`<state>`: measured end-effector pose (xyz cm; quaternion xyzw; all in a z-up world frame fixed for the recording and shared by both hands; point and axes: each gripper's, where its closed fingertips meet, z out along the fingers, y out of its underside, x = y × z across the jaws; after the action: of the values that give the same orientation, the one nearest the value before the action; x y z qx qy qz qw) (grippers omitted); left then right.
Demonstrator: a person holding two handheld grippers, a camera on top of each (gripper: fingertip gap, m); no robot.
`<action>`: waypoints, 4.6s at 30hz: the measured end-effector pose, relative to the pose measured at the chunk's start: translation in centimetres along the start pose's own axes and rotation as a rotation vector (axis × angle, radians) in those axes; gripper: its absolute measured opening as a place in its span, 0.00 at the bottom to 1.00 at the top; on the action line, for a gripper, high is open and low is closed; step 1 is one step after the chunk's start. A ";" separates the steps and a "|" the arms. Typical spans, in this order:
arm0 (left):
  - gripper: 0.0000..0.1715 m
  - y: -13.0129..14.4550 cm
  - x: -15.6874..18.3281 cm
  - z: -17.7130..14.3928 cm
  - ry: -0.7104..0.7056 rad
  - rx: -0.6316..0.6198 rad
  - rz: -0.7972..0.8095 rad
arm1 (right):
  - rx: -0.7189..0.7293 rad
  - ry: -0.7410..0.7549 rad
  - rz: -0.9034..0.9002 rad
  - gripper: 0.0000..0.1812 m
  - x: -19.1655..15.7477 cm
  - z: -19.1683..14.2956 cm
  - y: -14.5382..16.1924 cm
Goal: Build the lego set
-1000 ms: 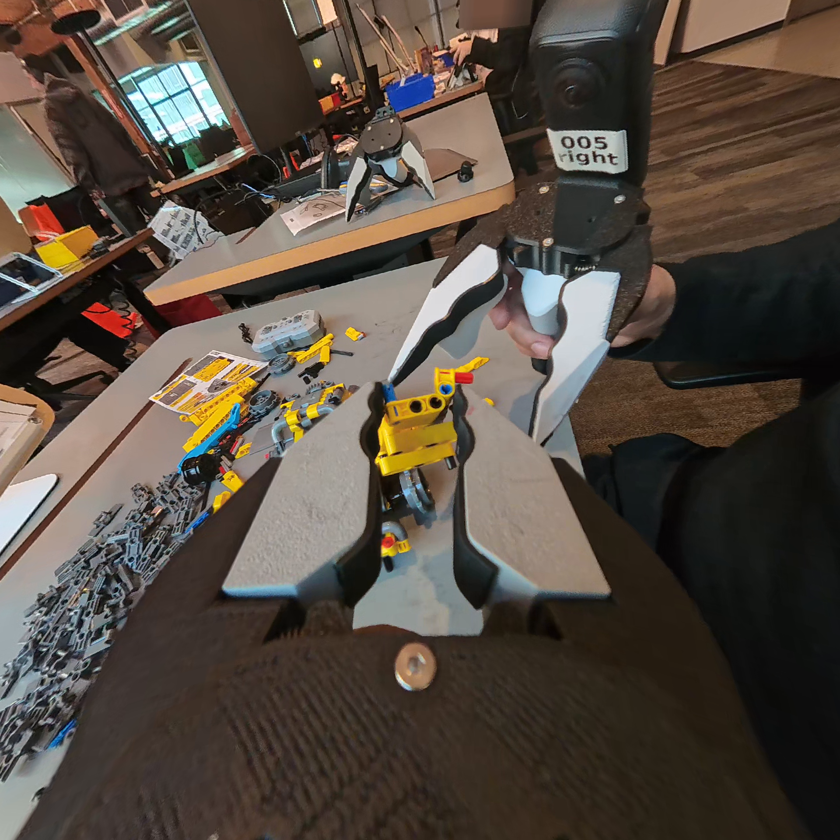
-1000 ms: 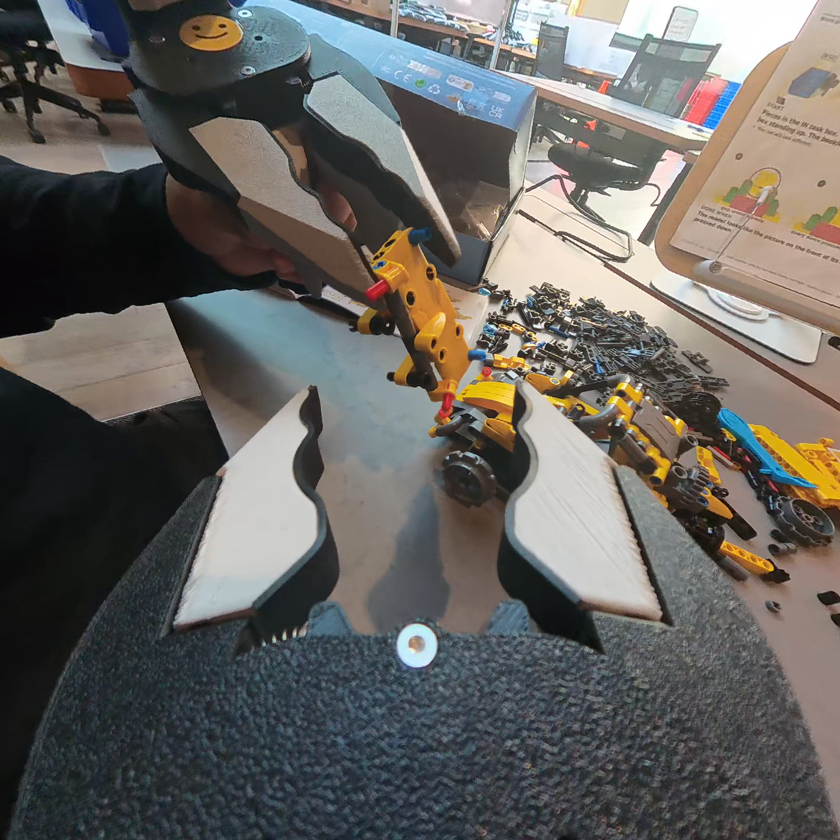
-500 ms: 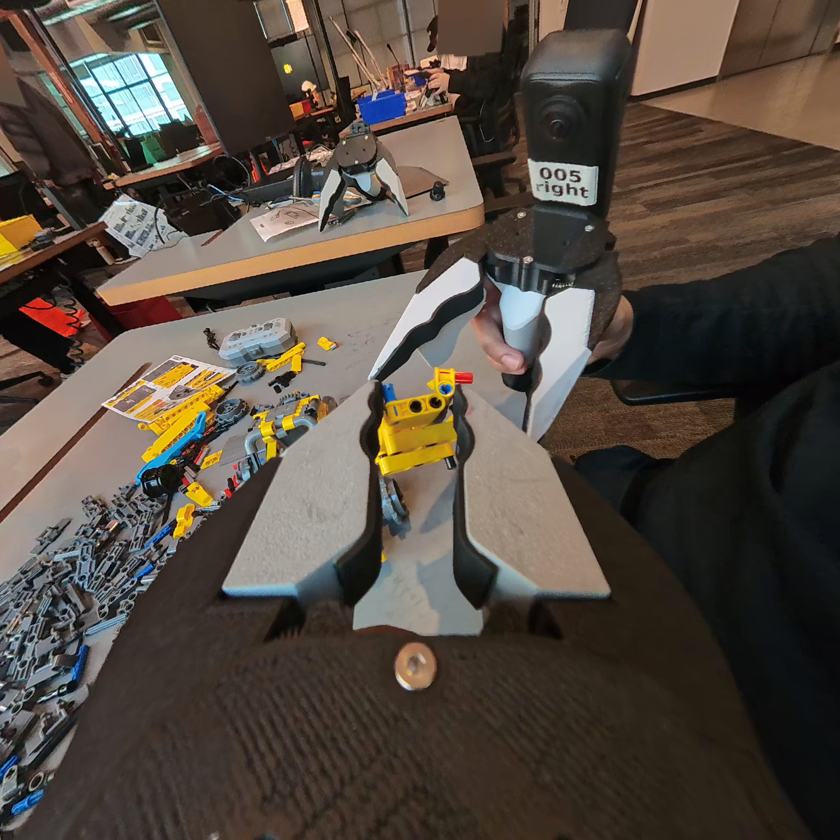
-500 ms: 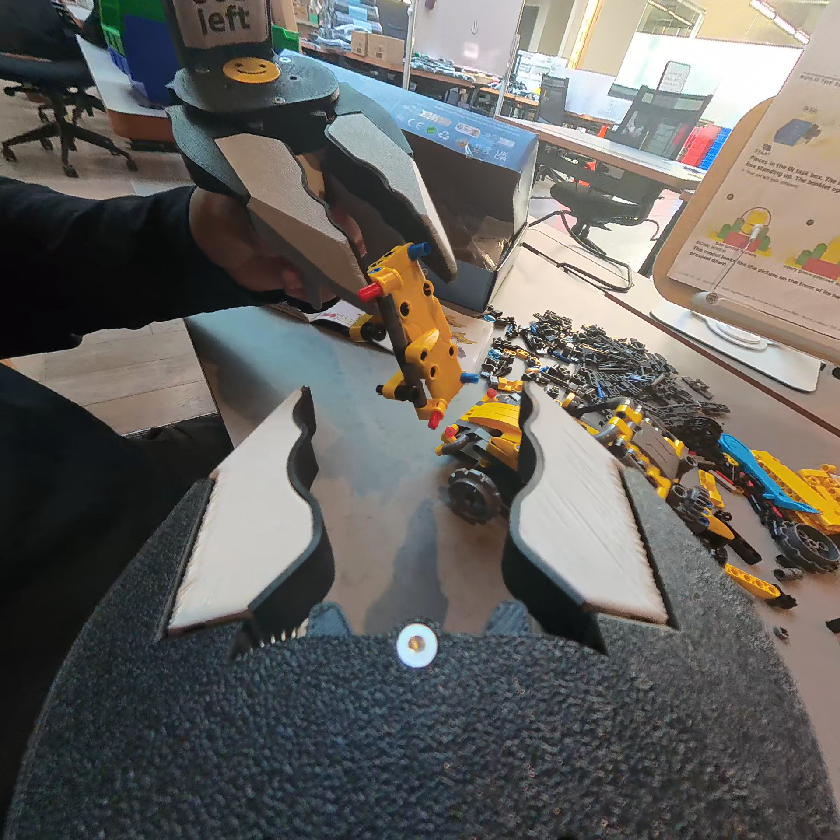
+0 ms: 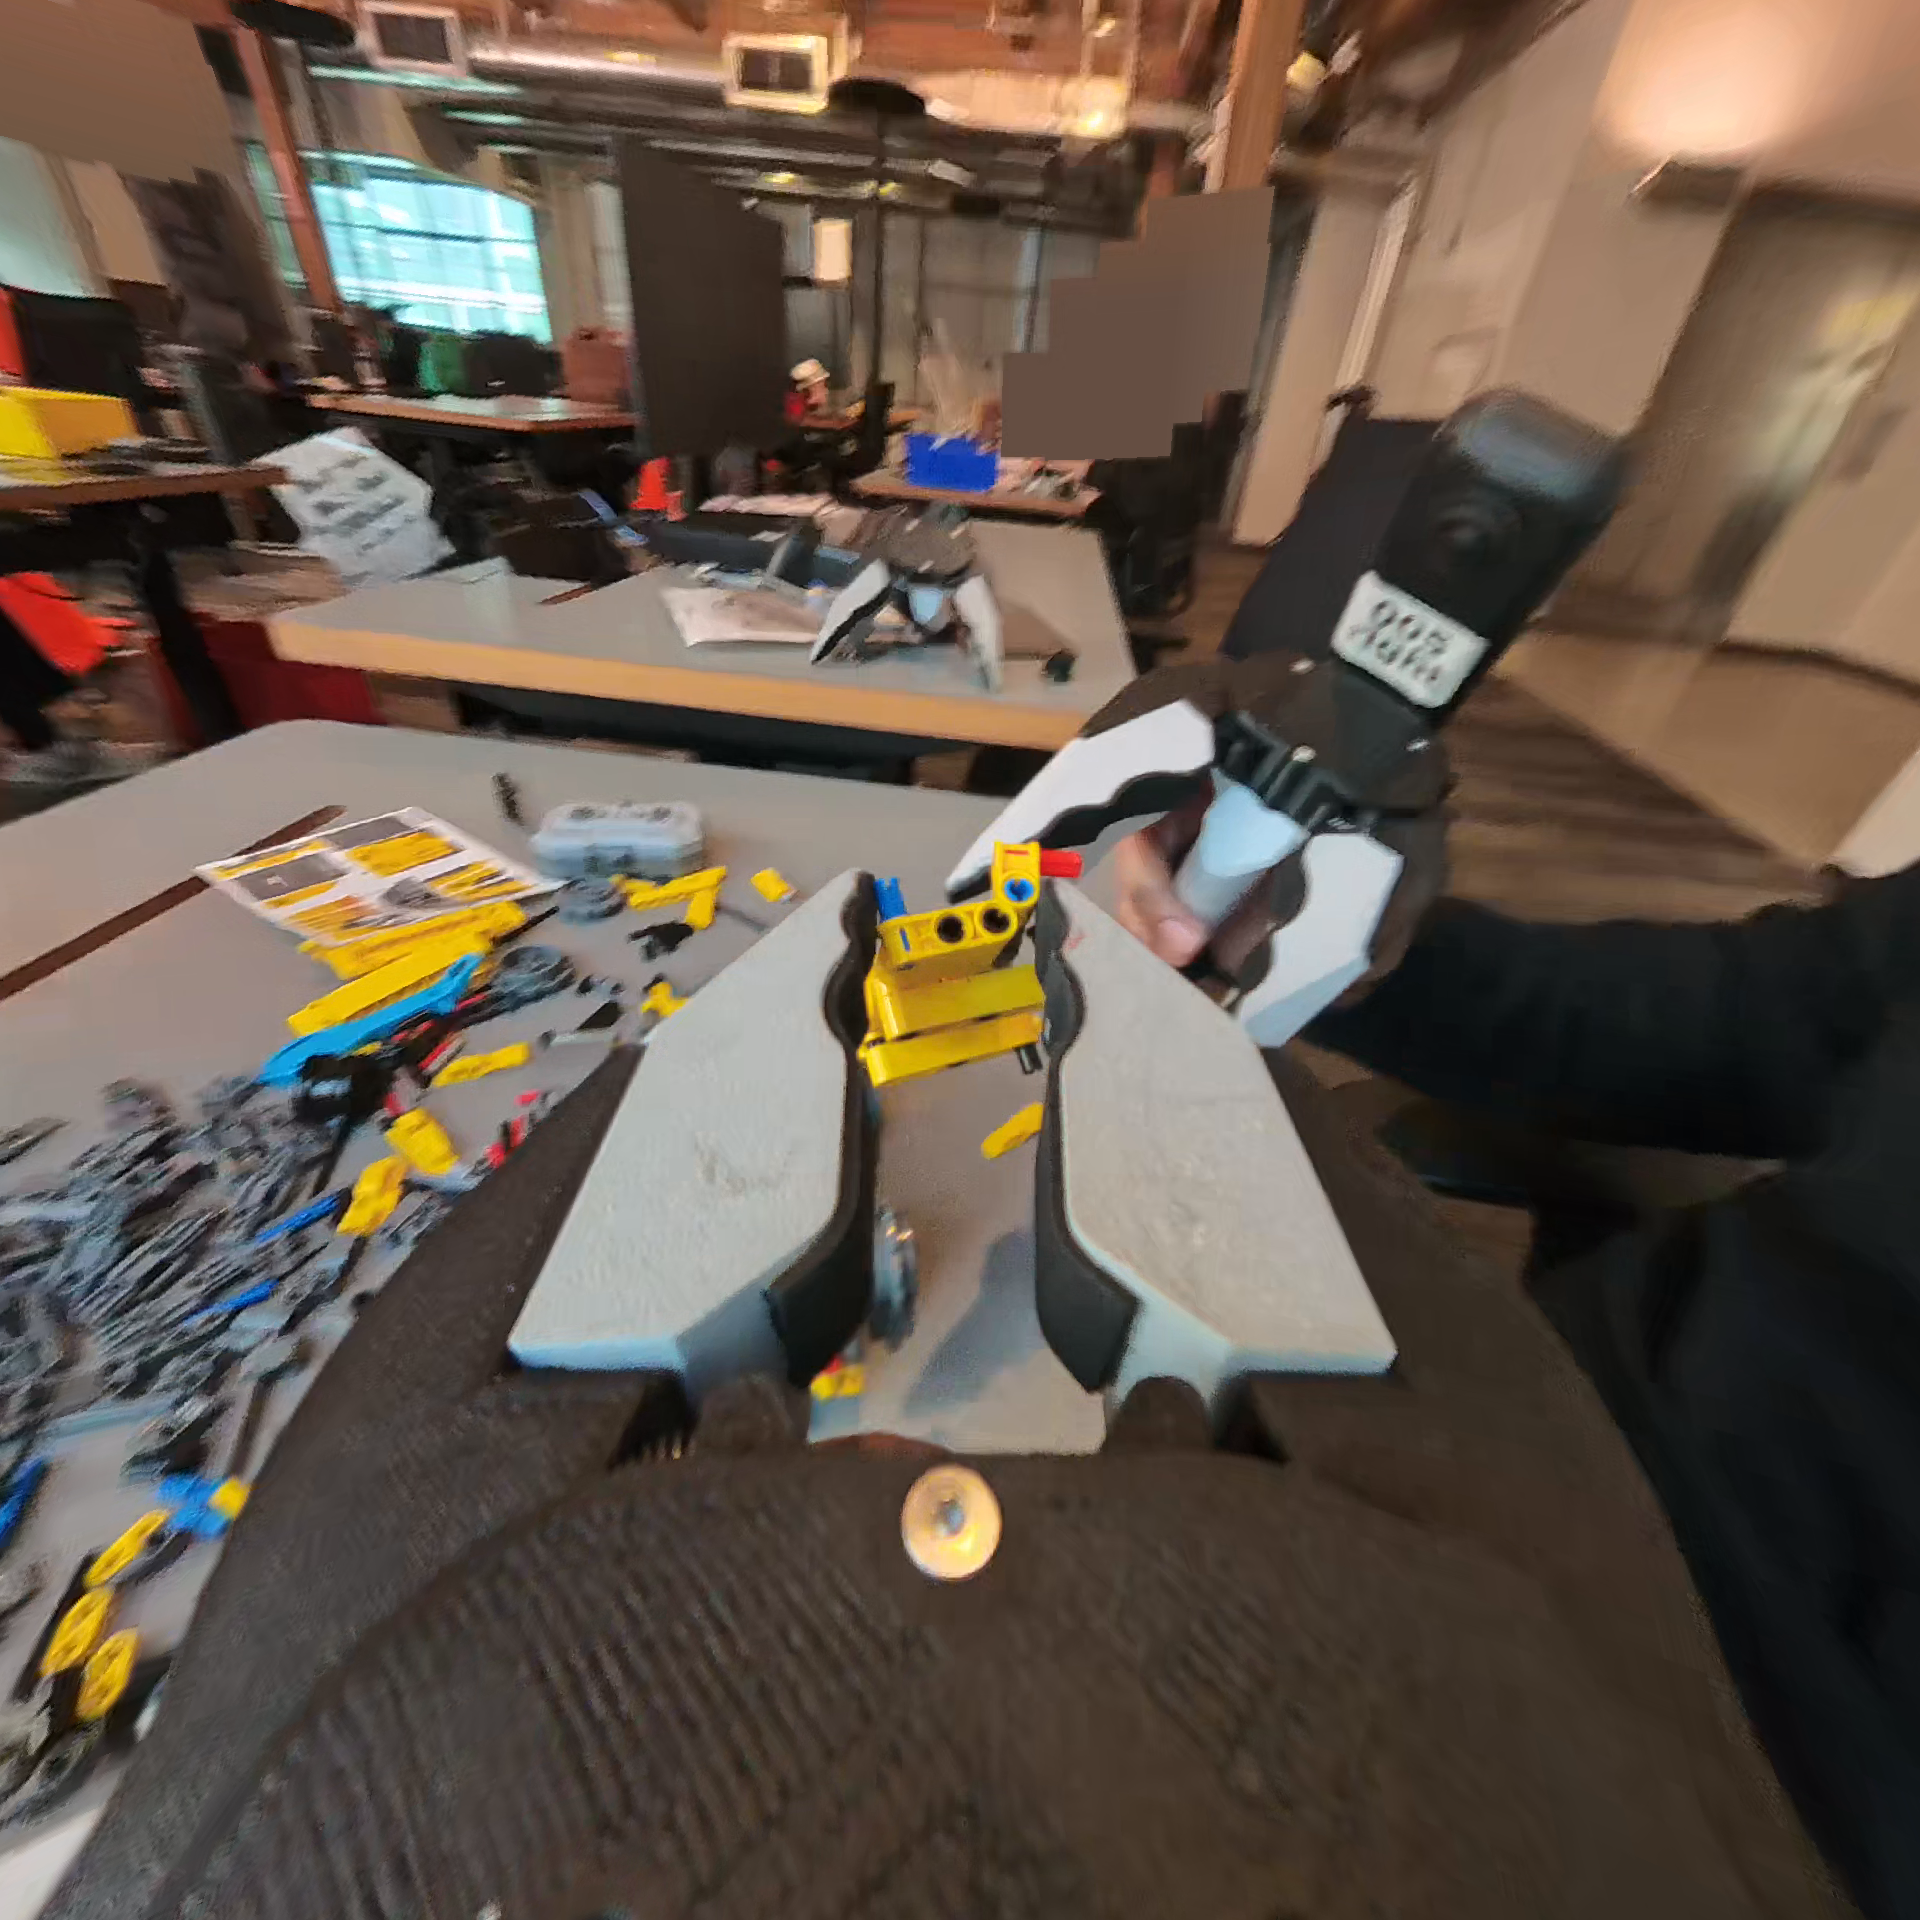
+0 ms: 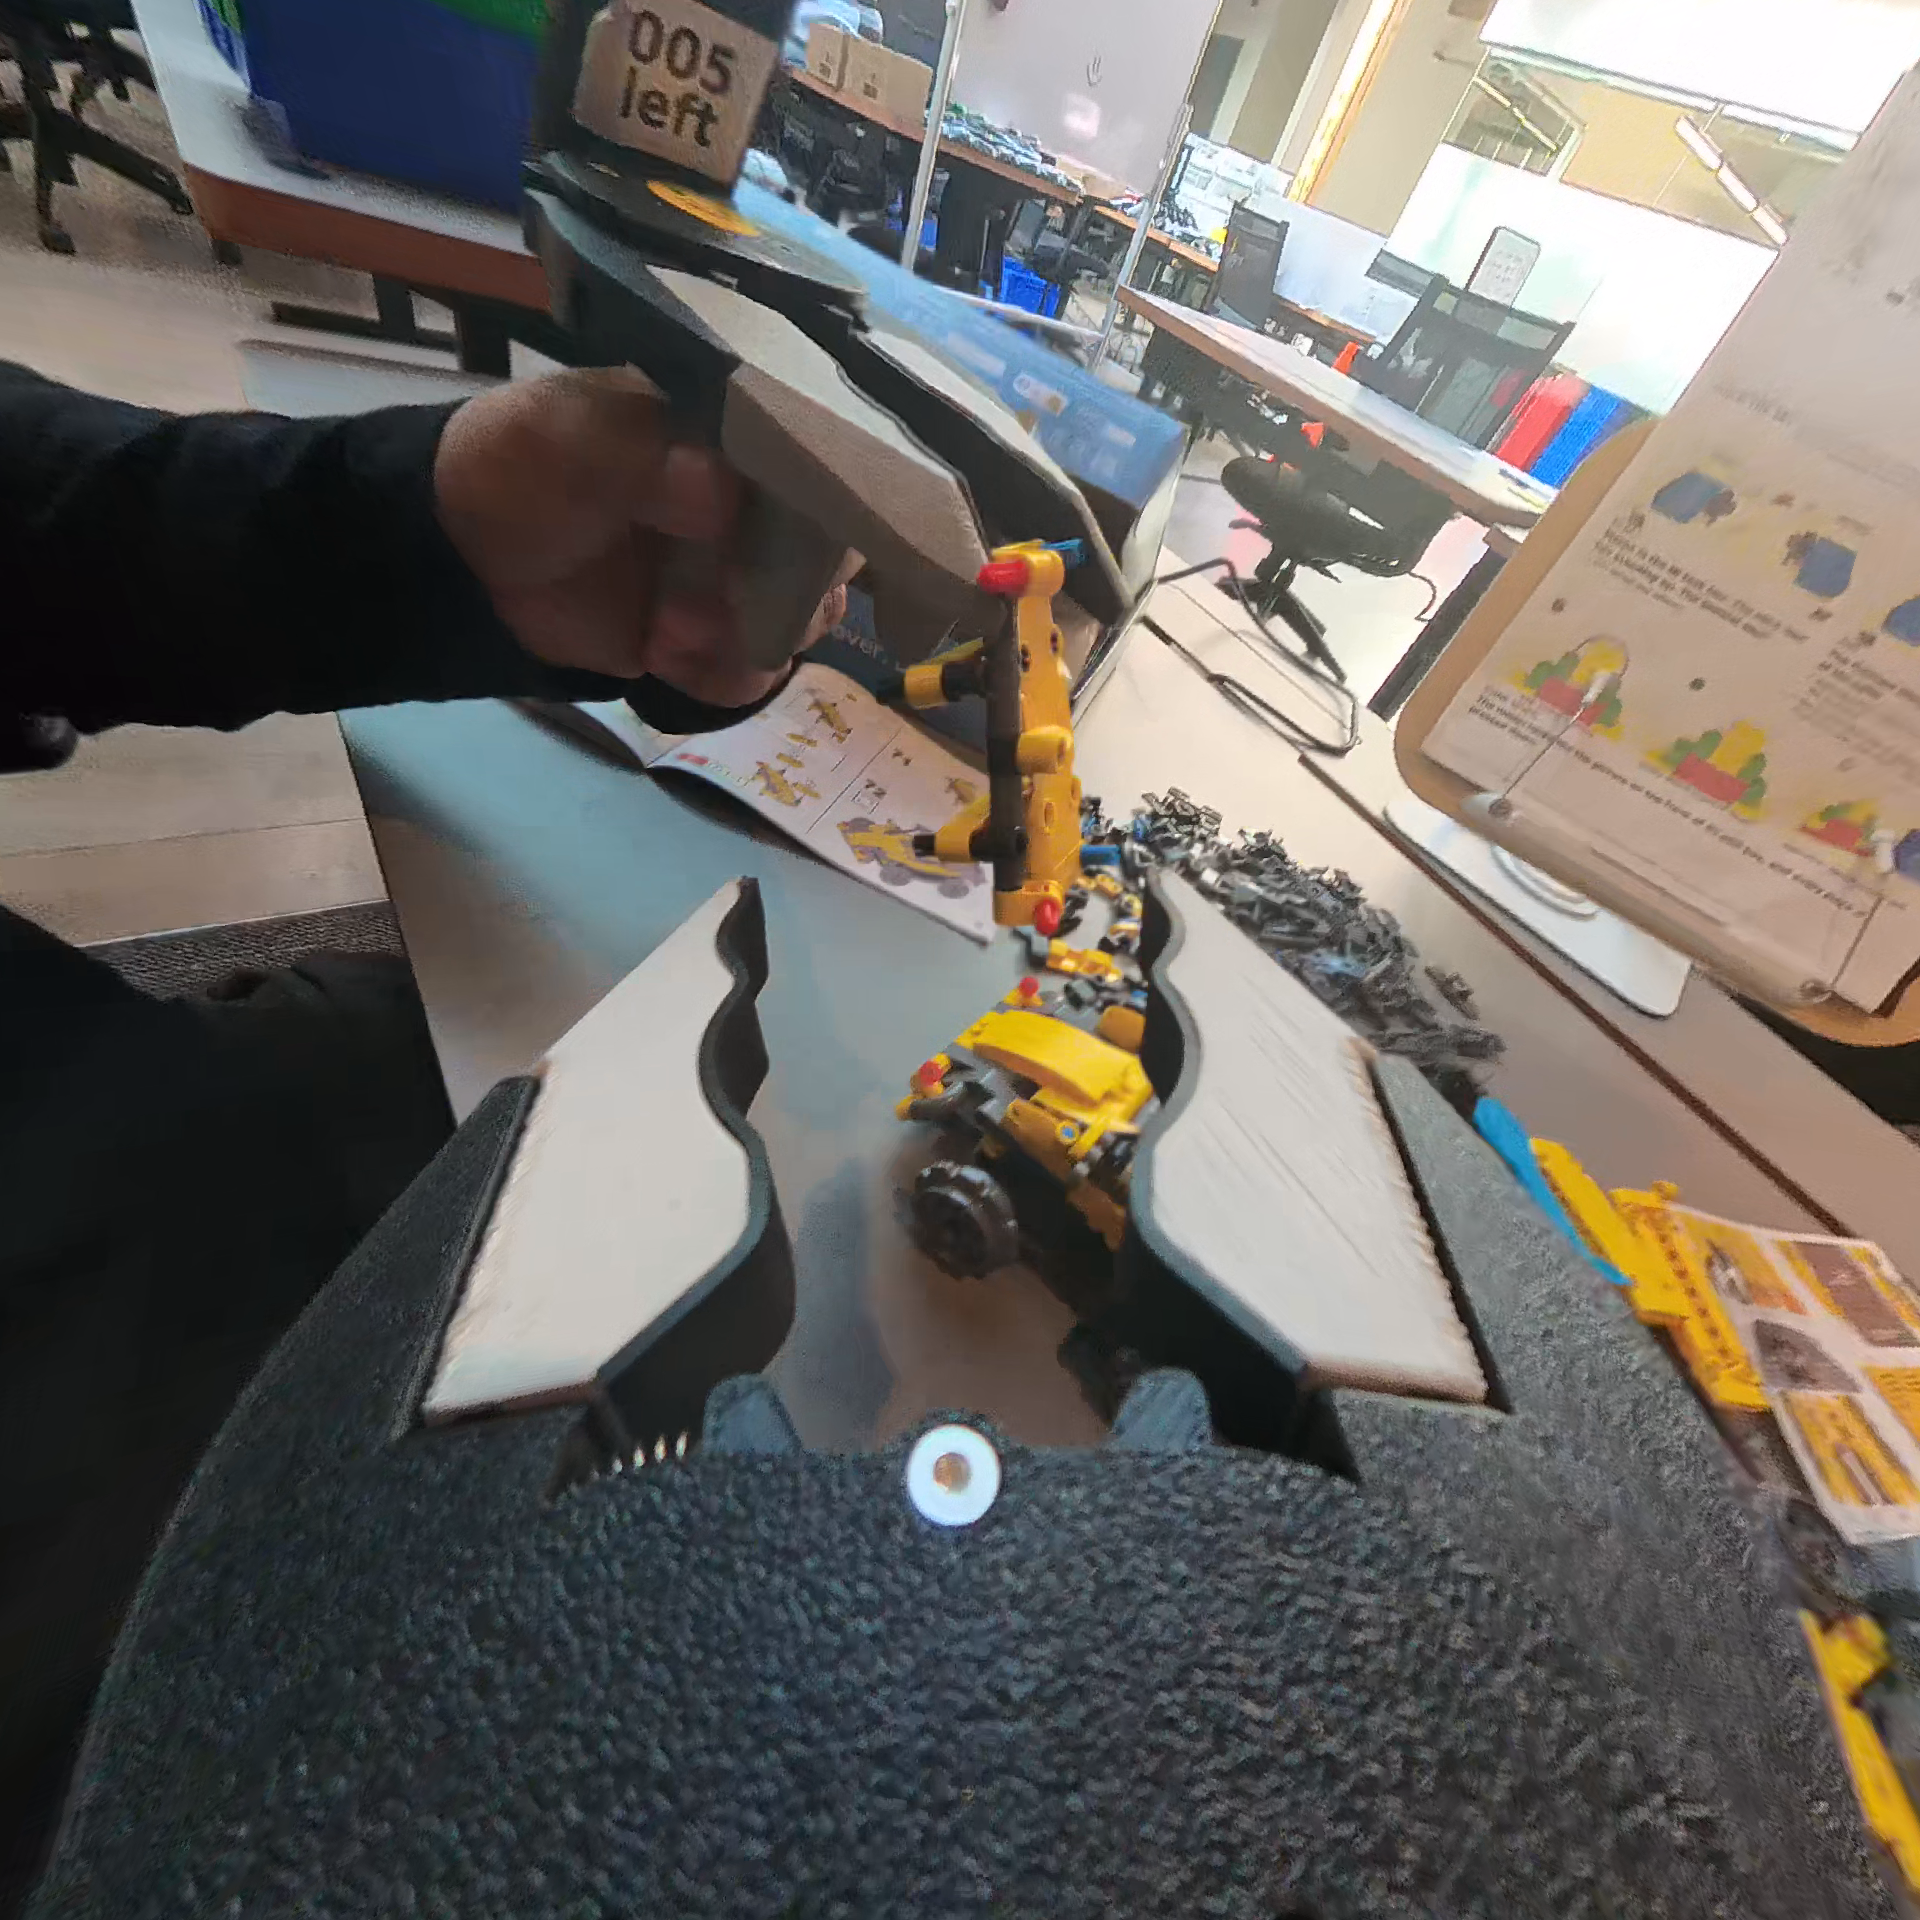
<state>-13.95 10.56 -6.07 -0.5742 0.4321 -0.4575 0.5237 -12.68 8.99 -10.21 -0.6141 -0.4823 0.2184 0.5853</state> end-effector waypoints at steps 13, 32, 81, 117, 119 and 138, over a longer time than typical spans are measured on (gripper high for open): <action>0.16 -7.4 1.7 0.1 0.161 0.012 -0.021 | 0.152 -0.016 0.034 0.31 2.4 -0.6 -6.9; 0.20 -6.7 1.9 1.3 0.099 0.060 -0.118 | 0.137 0.281 -0.242 0.12 4.9 -3.0 -7.4; 0.05 0.1 5.8 -1.4 0.141 -0.222 0.448 | -0.032 -0.030 -0.407 0.12 -1.3 -1.8 -4.5; 0.02 -10.6 12.7 -2.4 -0.129 -0.156 1.423 | 0.330 0.044 -0.601 0.11 -1.5 -10.5 -14.5; 0.02 -10.3 13.5 -2.5 -0.112 -0.141 1.418 | 0.333 0.042 -0.660 0.10 -2.4 -11.3 -15.1; 0.02 -10.6 13.6 -3.1 -0.178 -0.082 1.503 | 0.234 0.044 -0.729 0.11 -2.3 -10.7 -14.7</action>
<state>-13.96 -2.51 5.57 -0.1791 0.6800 0.0869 0.7057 -9.72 -0.60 5.12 -0.3360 -0.6282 0.0361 0.7009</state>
